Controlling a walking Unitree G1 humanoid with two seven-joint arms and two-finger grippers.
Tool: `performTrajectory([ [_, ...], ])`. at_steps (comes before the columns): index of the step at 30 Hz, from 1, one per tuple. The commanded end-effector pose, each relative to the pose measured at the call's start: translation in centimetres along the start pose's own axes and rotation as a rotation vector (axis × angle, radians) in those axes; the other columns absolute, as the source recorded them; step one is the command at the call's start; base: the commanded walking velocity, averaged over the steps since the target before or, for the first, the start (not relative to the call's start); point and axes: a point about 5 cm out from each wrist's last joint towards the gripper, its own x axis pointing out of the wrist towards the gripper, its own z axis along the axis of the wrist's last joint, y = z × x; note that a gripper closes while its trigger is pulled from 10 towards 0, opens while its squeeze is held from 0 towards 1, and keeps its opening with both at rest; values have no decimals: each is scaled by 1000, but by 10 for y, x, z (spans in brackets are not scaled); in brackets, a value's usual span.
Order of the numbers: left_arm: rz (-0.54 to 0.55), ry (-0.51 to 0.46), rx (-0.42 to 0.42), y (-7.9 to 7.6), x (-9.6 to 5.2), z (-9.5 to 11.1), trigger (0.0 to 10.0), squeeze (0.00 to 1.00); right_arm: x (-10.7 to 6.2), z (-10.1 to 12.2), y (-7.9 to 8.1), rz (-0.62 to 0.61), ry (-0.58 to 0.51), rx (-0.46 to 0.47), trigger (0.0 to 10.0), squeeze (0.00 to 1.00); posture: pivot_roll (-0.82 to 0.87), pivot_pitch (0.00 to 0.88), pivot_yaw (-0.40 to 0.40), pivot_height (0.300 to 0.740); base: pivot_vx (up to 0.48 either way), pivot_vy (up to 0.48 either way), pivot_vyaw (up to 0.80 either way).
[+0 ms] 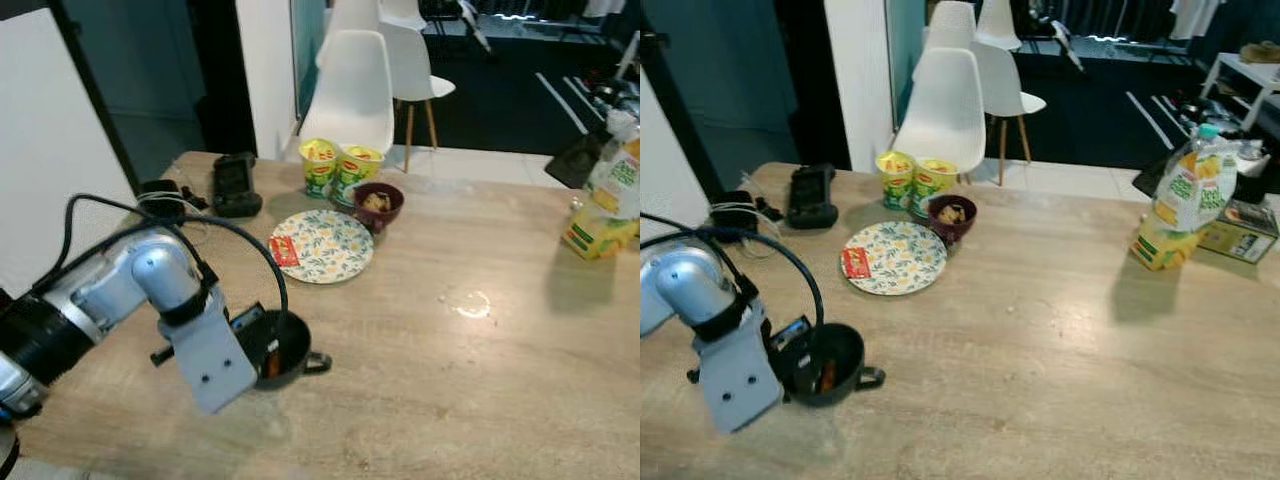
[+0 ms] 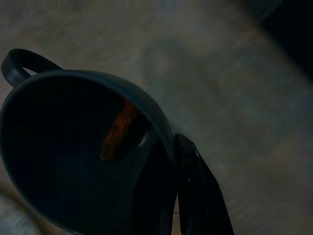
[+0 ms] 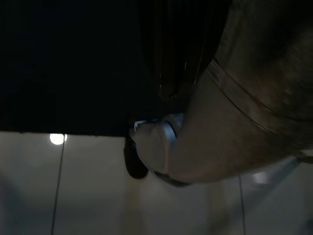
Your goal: Restocking fridge
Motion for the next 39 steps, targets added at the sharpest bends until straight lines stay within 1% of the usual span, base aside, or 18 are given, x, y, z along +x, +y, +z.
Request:
performTrajectory([
  [1,-29,-1,-11,-8,1,3,8549,0,0,-3,1,-5,10,18,10000,0,69,0,-21,740,0,0,0],
  [4,-35,-1,-10,-8,2,4,8549,0,0,-3,1,-6,9,18,10000,0,70,0,-21,740,0,0,0],
  [6,-71,51,-19,-11,6,-2,8902,0,1,-1,3,-6,6,19,10000,0,70,0,-16,740,0,0,0],
  [7,-94,72,-28,-14,7,-4,8902,0,2,0,3,-6,4,20,10000,0,70,0,-16,740,0,0,0],
  [8,-94,72,-28,-14,7,-4,8902,0,2,0,3,-6,4,20,10000,0,70,0,-16,740,0,0,0],
  [9,-109,86,-35,-15,11,-7,9216,0,2,0,4,-5,2,22,10000,0,67,0,-11,740,0,0,0],
  [10,-117,91,-40,-16,13,-8,9216,0,3,0,5,-5,1,23,10000,0,67,0,-11,740,0,0,0],
  [11,-110,81,-50,-15,15,-7,9333,0,3,0,6,-5,1,25,10000,0,65,0,-8,740,0,0,0],
  [15,-106,73,-51,-15,16,-6,9373,0,3,0,7,-4,1,28,10000,0,67,0,-5,740,0,0,0],
  [16,-107,70,-50,-15,17,-5,9608,0,4,0,7,-5,2,29,10000,0,62,0,-1,740,0,0,0],
  [18,-108,68,-49,-15,18,-5,9608,0,4,-1,7,-5,2,30,10000,0,62,0,-1,740,0,0,0],
  [20,-110,43,-28,-14,24,1,9529,0,3,-1,7,-7,1,37,10000,0,58,0,3,740,0,0,0],
  [24,-102,31,-14,-11,25,5,9529,0,3,-1,6,-8,1,39,10000,0,58,0,3,740,0,0,0],
  [27,-96,31,54,-5,28,13,9255,0,3,-1,5,-13,2,38,10000,0,57,0,1,740,0,0,0],
  [30,-100,22,71,-5,29,17,9255,0,3,0,5,-14,2,36,10000,0,56,0,2,740,0,0,0],
  [33,-108,16,75,-6,31,18,9373,0,3,1,5,-15,0,35,10000,0,57,0,3,740,0,0,0],
  [34,-111,14,76,-7,32,19,9765,0,3,1,5,-14,-1,35,10000,0,57,0,4,740,0,0,0],
  [39,-107,16,82,-6,33,19,10000,0,3,2,6,-13,-3,36,10000,0,54,0,5,740,0,0,0],
])
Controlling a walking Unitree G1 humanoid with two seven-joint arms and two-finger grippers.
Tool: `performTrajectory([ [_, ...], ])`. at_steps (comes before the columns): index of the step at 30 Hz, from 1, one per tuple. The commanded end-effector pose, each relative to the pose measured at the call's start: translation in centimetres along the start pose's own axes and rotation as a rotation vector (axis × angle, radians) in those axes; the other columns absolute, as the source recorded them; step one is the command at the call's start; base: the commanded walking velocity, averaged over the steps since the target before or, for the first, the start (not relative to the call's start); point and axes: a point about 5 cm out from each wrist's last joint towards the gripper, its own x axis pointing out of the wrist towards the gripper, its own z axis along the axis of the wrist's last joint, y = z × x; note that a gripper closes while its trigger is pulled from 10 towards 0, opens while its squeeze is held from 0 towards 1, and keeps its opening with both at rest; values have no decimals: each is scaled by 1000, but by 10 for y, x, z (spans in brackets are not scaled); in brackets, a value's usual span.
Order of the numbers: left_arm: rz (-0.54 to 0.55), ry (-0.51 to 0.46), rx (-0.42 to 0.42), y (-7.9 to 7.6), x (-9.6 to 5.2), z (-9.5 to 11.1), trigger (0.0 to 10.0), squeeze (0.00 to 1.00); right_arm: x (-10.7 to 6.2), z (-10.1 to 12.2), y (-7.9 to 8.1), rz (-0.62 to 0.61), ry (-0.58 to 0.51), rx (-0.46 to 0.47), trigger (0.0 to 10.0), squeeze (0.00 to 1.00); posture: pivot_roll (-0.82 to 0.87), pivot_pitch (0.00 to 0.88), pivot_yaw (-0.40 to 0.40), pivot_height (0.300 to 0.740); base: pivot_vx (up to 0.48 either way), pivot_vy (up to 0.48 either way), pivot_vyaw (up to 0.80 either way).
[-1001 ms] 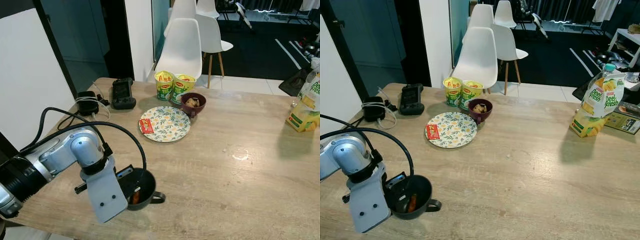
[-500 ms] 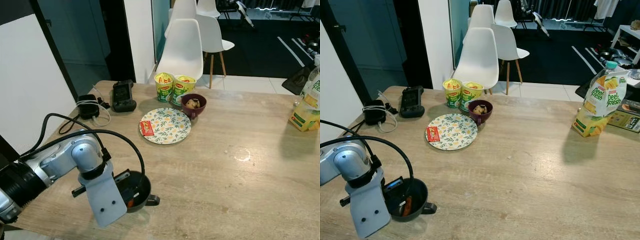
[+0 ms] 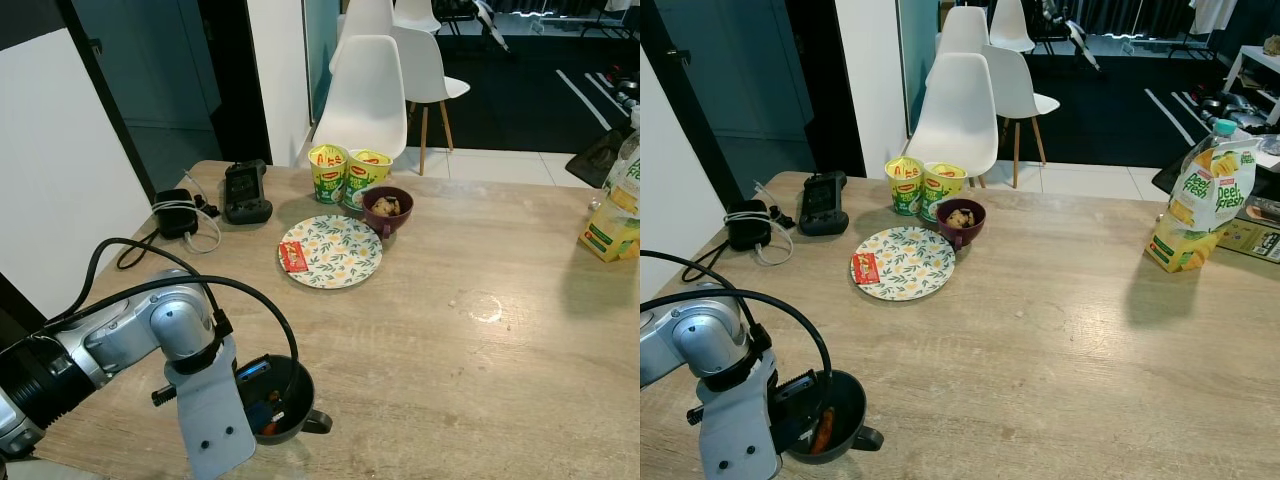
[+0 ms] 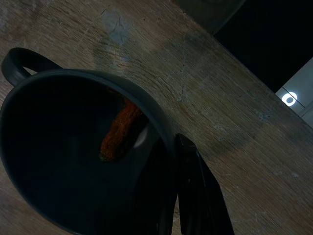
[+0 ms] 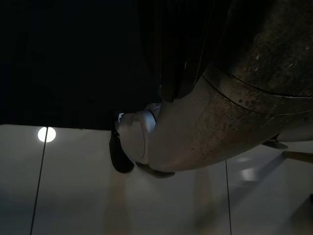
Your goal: Restocking fridge
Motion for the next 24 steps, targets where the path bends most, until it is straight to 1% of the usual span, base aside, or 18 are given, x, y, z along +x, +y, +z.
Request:
performTrajectory([
  [1,-13,-18,8,0,6,1,10000,0,0,-2,0,-6,6,16,10000,0,54,0,5,740,0,0,0],
  [3,0,-11,7,3,5,0,10000,0,0,-1,0,-4,3,18,10000,0,53,0,5,740,0,0,0],
  [4,7,-6,-2,3,3,-1,10000,667,0,0,0,-3,1,17,10000,0,53,0,4,740,0,0,0],
  [5,7,-6,-2,3,3,-1,10000,667,0,0,0,-3,1,17,10000,0,53,0,4,740,0,0,0],
  [6,20,-3,-6,4,1,-2,10000,949,0,-1,0,-3,2,17,10000,0,55,0,6,740,0,0,0],
  [11,51,1,-20,7,-5,-2,10000,949,0,-1,0,-6,5,15,10000,0,60,0,1,740,0,0,0],
  [12,69,-5,-25,8,-8,-1,10000,933,0,-1,0,-6,4,15,10000,0,61,0,1,740,0,0,0],
  [13,81,-9,-28,9,-9,-1,10000,871,0,0,0,-5,4,14,10000,0,61,0,1,740,0,0,0],
  [15,88,-17,-43,9,-11,1,10000,851,0,0,0,-5,4,13,10000,0,61,0,1,740,0,0,0],
  [16,91,-18,-57,9,-13,1,10000,812,0,-1,0,-6,5,13,10000,0,61,0,1,740,0,0,0],
  [17,98,-16,-83,9,-14,1,10000,529,0,-1,0,-6,5,13,10000,0,61,0,1,740,0,0,0],
  [18,106,-11,-106,9,-16,1,10000,278,0,-1,0,-6,6,13,10000,0,61,0,1,740,0,0,0],
  [19,112,-4,-136,9,-17,0,10000,78,0,-1,0,-5,6,12,10000,0,66,0,-2,740,0,0,0],
  [20,112,-4,-136,9,-17,0,10000,78,0,-1,0,-5,6,12,10000,0,66,0,-2,740,0,0,0],
  [21,112,1,-164,9,-17,0,10000,0,0,0,0,-5,5,11,10000,0,66,0,-2,740,0,0,0],
  [23,155,-26,-203,15,-18,2,10000,0,0,0,0,-5,6,11,10000,0,68,0,1,740,0,0,0],
  [24,155,-26,-203,15,-18,2,10000,0,0,0,0,-5,6,11,10000,0,68,0,1,740,0,0,0],
])
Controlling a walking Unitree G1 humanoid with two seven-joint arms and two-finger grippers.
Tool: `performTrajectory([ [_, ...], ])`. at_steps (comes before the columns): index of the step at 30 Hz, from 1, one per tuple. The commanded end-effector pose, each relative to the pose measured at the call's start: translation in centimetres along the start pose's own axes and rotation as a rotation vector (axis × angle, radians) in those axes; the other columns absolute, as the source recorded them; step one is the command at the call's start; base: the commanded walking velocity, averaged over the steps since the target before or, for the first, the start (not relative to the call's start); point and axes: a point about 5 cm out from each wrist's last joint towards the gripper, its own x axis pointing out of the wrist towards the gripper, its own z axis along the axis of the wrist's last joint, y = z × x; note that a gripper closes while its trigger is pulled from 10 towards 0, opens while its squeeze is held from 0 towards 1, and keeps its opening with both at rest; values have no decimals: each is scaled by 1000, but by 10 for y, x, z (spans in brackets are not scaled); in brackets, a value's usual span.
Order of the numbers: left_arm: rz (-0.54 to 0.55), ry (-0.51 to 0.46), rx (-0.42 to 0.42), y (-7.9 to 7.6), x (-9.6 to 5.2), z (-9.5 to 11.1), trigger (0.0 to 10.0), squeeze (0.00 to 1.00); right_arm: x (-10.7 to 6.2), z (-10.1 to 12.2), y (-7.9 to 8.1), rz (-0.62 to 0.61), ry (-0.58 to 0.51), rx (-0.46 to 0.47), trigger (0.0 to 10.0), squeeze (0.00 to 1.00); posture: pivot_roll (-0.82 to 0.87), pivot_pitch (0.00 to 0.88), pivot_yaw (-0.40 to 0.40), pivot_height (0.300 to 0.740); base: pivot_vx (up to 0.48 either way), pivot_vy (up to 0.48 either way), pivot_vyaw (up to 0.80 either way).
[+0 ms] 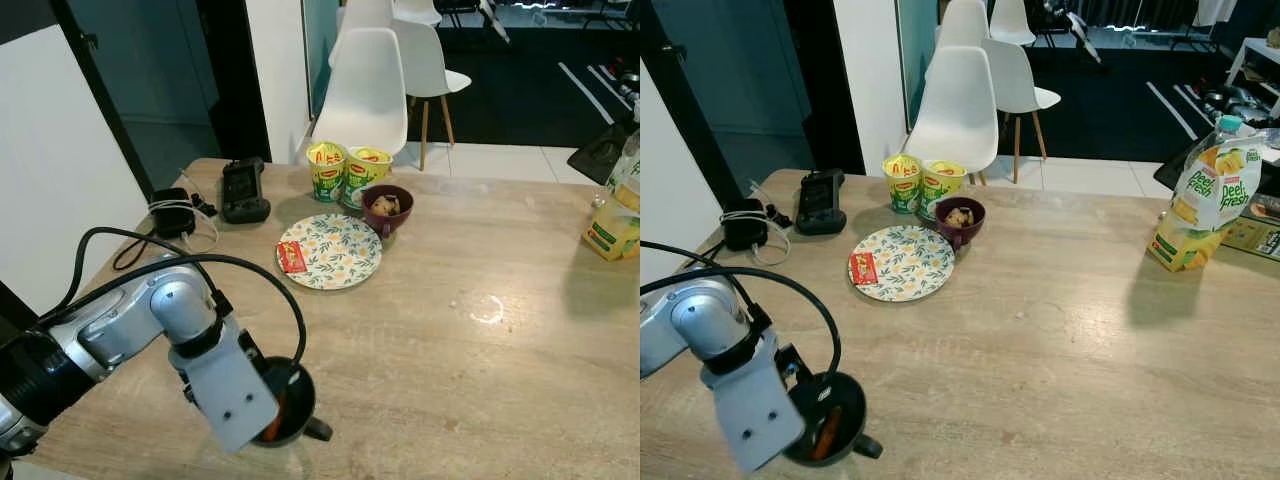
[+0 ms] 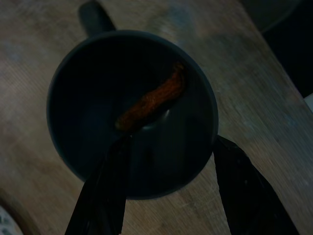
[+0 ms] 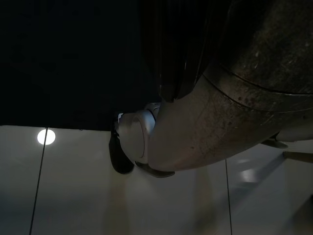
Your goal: Restocking fridge
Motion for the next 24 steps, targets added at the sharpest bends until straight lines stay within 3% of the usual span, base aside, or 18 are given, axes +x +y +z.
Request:
performTrajectory([
  [1,39,-42,-9,5,2,6,10000,0,0,-2,0,-7,8,13,10000,0,68,0,1,740,0,0,0],
  [4,23,-126,-63,5,1,16,10000,0,0,-3,0,-7,8,15,10000,0,65,0,2,740,0,0,0],
  [18,-96,-237,-200,-12,3,33,10000,0,0,-3,1,-4,9,15,10000,0,70,0,5,740,0,0,0],
  [24,19,-292,-284,8,5,38,10000,0,1,-4,3,-4,10,15,10000,0,71,0,14,740,0,0,0],
])
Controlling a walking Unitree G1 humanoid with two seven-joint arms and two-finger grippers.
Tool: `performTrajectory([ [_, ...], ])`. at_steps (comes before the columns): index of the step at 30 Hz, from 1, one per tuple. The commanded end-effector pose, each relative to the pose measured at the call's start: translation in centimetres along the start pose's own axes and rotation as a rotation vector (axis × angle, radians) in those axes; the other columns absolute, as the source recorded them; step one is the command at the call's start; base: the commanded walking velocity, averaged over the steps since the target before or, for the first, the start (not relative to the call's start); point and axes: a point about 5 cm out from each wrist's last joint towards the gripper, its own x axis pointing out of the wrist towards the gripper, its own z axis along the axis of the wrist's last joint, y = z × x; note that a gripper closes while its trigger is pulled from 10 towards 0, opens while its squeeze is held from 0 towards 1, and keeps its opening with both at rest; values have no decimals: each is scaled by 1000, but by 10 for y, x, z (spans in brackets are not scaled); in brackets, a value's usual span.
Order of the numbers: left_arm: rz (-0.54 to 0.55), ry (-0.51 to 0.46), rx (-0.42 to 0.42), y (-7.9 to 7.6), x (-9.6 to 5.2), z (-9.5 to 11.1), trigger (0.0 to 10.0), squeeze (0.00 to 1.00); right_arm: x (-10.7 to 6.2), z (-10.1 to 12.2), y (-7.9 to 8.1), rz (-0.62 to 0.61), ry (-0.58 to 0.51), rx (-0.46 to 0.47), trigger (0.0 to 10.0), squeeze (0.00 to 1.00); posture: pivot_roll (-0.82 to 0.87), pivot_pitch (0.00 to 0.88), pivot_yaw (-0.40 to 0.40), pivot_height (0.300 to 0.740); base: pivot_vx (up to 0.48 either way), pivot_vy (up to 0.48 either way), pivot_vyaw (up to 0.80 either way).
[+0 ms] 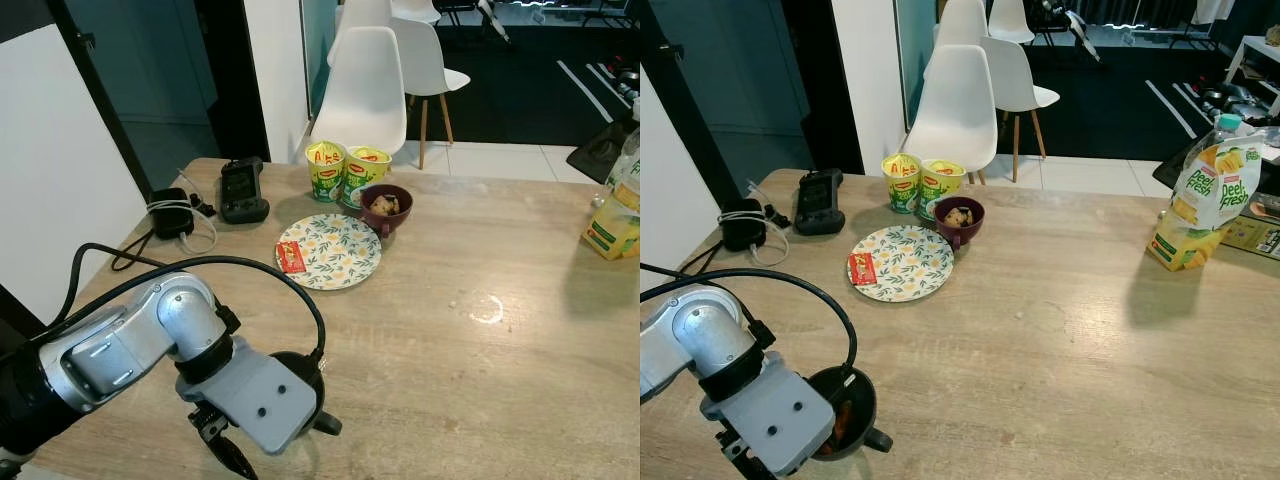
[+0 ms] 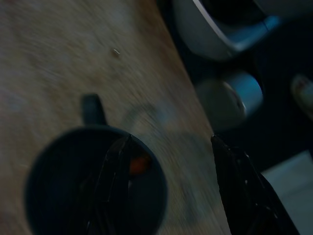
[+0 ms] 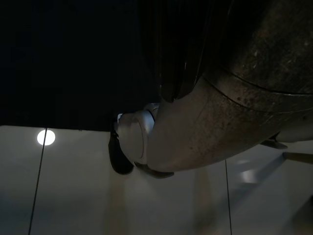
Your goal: Restocking fridge
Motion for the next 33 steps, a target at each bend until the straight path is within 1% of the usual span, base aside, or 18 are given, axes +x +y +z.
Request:
performTrajectory([
  [1,56,-4,-43,8,4,-1,10000,0,1,-3,2,-3,8,15,10000,0,70,0,14,740,0,0,0],
  [2,56,-4,-43,8,4,-1,10000,0,1,-3,2,-3,8,15,10000,0,70,0,14,740,0,0,0],
  [4,86,22,-93,11,7,-6,10000,0,1,-3,2,-4,6,18,10000,0,66,0,18,740,0,0,0],
  [5,86,22,-93,11,7,-6,10000,0,1,-3,2,-4,6,18,10000,0,66,0,18,740,0,0,0],
  [7,131,44,-142,15,10,-10,10000,0,1,-3,2,-2,2,24,10000,0,64,0,19,740,0,0,0],
  [8,131,44,-142,15,10,-10,10000,0,1,-3,2,-2,2,24,10000,0,64,0,19,740,0,0,0],
  [11,183,35,-217,22,11,-12,10000,0,1,-3,2,-4,1,28,10000,0,58,0,25,740,0,0,0],
  [13,189,33,-233,23,11,-12,10000,0,1,-4,2,-5,2,29,10000,0,58,0,25,740,0,0,0],
  [16,178,7,-278,23,11,-8,10000,0,1,-4,3,-5,0,33,10000,0,58,0,28,740,0,0,0],
  [17,178,7,-278,23,11,-8,10000,0,1,-4,3,-5,0,33,10000,0,58,0,28,740,0,0,0],
  [18,170,-28,-306,23,11,-4,10000,0,1,-4,3,-5,0,34,10000,0,58,0,29,740,0,0,0],
  [20,169,-46,-320,24,11,-1,10000,0,1,-4,3,-5,0,35,10000,0,58,0,29,740,0,0,0],
  [23,169,-93,-371,26,9,5,10000,0,1,-3,4,-1,-4,36,10000,0,60,0,30,740,0,0,0],
  [29,159,-97,-396,23,7,6,10000,0,1,-4,4,-3,-2,39,10000,0,63,0,31,740,0,0,0],
  [33,159,-56,-412,19,4,4,10000,0,2,-4,4,-3,-1,38,10000,0,67,0,34,740,0,0,0],
])
